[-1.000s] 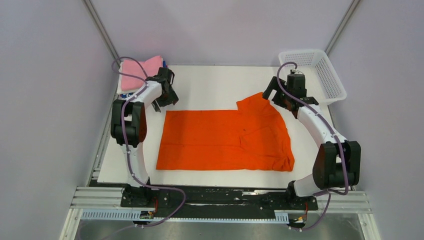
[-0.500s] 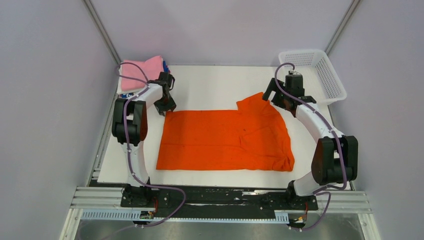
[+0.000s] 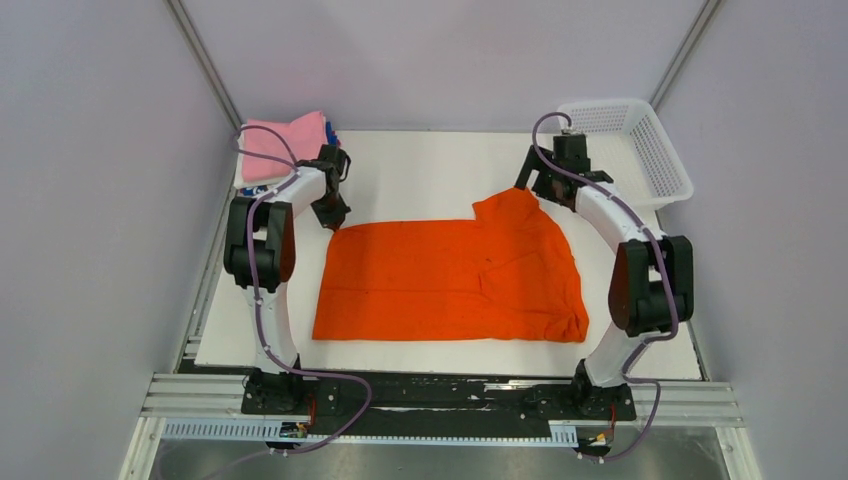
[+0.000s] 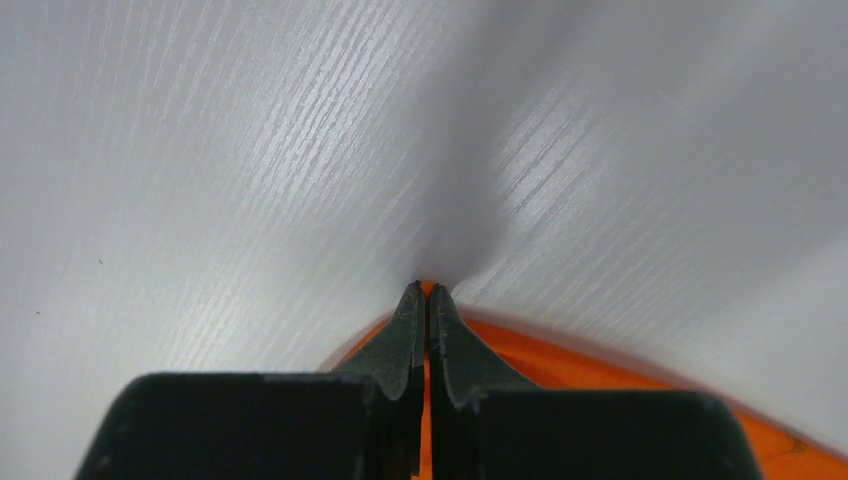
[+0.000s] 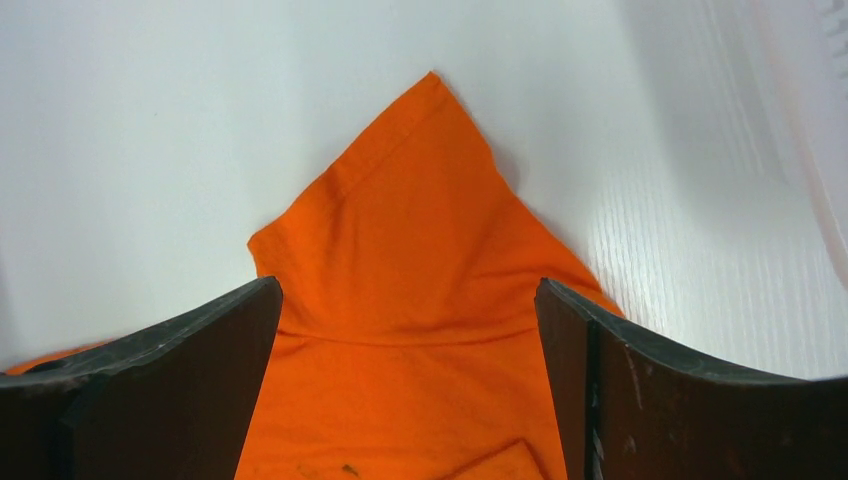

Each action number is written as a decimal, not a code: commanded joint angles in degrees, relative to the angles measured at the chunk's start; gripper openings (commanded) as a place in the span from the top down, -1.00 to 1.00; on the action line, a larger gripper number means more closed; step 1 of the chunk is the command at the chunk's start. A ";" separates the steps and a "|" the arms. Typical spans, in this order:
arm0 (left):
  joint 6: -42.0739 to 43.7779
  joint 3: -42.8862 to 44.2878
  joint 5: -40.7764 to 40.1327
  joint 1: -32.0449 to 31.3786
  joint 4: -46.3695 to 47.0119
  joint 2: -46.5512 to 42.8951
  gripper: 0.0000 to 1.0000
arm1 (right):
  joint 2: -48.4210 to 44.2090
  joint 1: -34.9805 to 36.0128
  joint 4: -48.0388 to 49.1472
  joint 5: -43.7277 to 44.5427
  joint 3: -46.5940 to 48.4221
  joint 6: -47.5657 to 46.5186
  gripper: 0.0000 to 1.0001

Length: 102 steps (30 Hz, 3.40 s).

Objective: Fold and stack the t-shirts
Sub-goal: Grab the side of the flattened tshirt furthest away from the robot with both arms, then fold the other side of the tshirt into a rectangle

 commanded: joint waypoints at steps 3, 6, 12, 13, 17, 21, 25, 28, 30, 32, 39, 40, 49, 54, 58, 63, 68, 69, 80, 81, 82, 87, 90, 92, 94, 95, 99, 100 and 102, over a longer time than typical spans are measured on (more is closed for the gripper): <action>2.55 0.56 -0.75 -1.23 -3.30 -3.07 1.00 | 14.11 2.45 -3.48 7.31 15.69 -2.27 -0.87; 2.89 0.41 -0.99 -1.44 -3.40 -4.20 1.00 | 22.06 4.03 -5.44 8.25 24.45 -4.01 -0.72; 3.05 -2.53 -1.04 -1.86 -2.20 -7.73 1.00 | 31.05 7.31 -7.88 12.69 32.27 -5.87 -0.43; 3.16 -3.25 -1.00 -1.89 -1.87 -8.57 1.00 | 31.73 7.51 -8.10 12.99 32.33 -5.76 -0.41; 3.92 -5.37 -0.86 -1.97 -0.28 -10.90 1.00 | 32.45 7.92 -8.53 14.22 30.12 -5.36 -0.36; 4.96 -7.19 0.05 -2.06 1.97 -13.00 1.00 | 31.17 7.93 -8.69 17.01 26.38 -3.89 -0.16; 5.80 -7.72 0.84 -2.36 3.27 -14.28 1.00 | 30.74 7.72 -8.61 17.81 24.24 -1.83 0.03; 6.28 -7.79 0.69 -2.52 3.69 -14.89 1.00 | 31.02 7.50 -8.61 17.29 24.28 -0.42 0.19; 6.51 -7.86 0.63 -2.57 3.71 -15.19 1.00 | 31.12 7.16 -8.20 16.06 24.94 -0.01 0.20; 6.71 -8.00 0.66 -2.60 3.90 -15.44 1.00 | 31.42 6.74 -8.01 14.52 26.40 0.21 0.08; 6.78 -9.14 0.64 -2.65 4.34 -15.89 1.00 | 32.03 4.84 -7.99 13.32 30.42 2.52 0.02; 6.66 -9.26 0.59 -2.63 4.31 -15.90 1.00 | 32.40 4.75 -8.03 13.41 30.71 2.29 0.02; 6.36 -9.71 0.57 -2.61 4.84 -16.08 1.00 | 34.27 4.74 -9.25 12.30 29.18 2.12 0.04; 6.41 -9.77 0.40 -2.64 4.84 -16.17 1.00 | 34.05 4.81 -10.67 11.71 28.04 2.42 0.18; 6.42 -9.84 0.55 -2.61 4.98 -16.49 1.00 | 32.92 4.82 -10.70 11.49 26.78 2.88 0.61; 6.98 -9.90 0.96 -2.65 5.24 -17.65 1.00 | 30.06 4.94 -9.83 11.39 27.43 1.33 1.00; 7.25 -11.31 1.18 -2.89 5.82 -20.00 1.00 | 21.20 5.93 -7.02 11.57 20.47 -1.60 1.00; 7.23 -12.13 1.25 -2.93 5.91 -20.41 1.00 | 18.27 6.31 -6.67 11.62 18.53 -1.94 1.00; 6.93 -22.57 1.37 -4.32 7.76 -30.85 1.00 | -7.75 8.92 -11.85 10.97 -4.18 -0.50 1.00; 6.94 -23.15 1.37 -4.47 7.85 -31.47 1.00 | -9.74 9.34 -12.65 10.86 -5.57 -0.74 1.00; 6.92 -24.45 1.47 -4.55 8.13 -32.78 1.00 | -11.61 9.93 -13.71 10.88 -6.94 -1.04 1.00; 6.54 -28.31 -0.25 -5.04 6.52 -37.68 1.00 | -19.26 11.96 -22.22 10.25 -11.17 0.17 1.00; 5.61 -31.36 -1.61 -5.07 4.97 -40.35 1.00 | -22.83 12.77 -29.80 10.41 -12.58 3.32 1.00; 5.09 -33.65 -0.95 -5.07 5.20 -42.12 1.00 | -24.63 12.97 -34.12 9.30 -13.27 5.73 1.00; 4.14 -35.49 -0.20 -5.07 5.27 -43.41 1.00 | -25.75 13.18 -37.88 7.52 -13.47 8.70 1.00; 3.43 -36.03 -0.03 -5.07 5.27 -44.10 1.00 | -26.03 13.34 -38.77 5.80 -13.86 9.49 1.00; 0.51 -39.66 0.18 -5.03 5.28 -44.74 0.86 | -24.44 13.47 -43.01 2.25 -17.58 14.71 0.89; 0.04 -39.92 0.12 -5.05 5.07 -44.56 0.78 | -24.01 13.52 -44.00 1.43 -18.95 15.56 0.86; -1.82 -40.07 -1.03 -5.07 3.27 -43.90 0.62 | -24.08 14.11 -45.77 -0.48 -21.72 16.73 0.70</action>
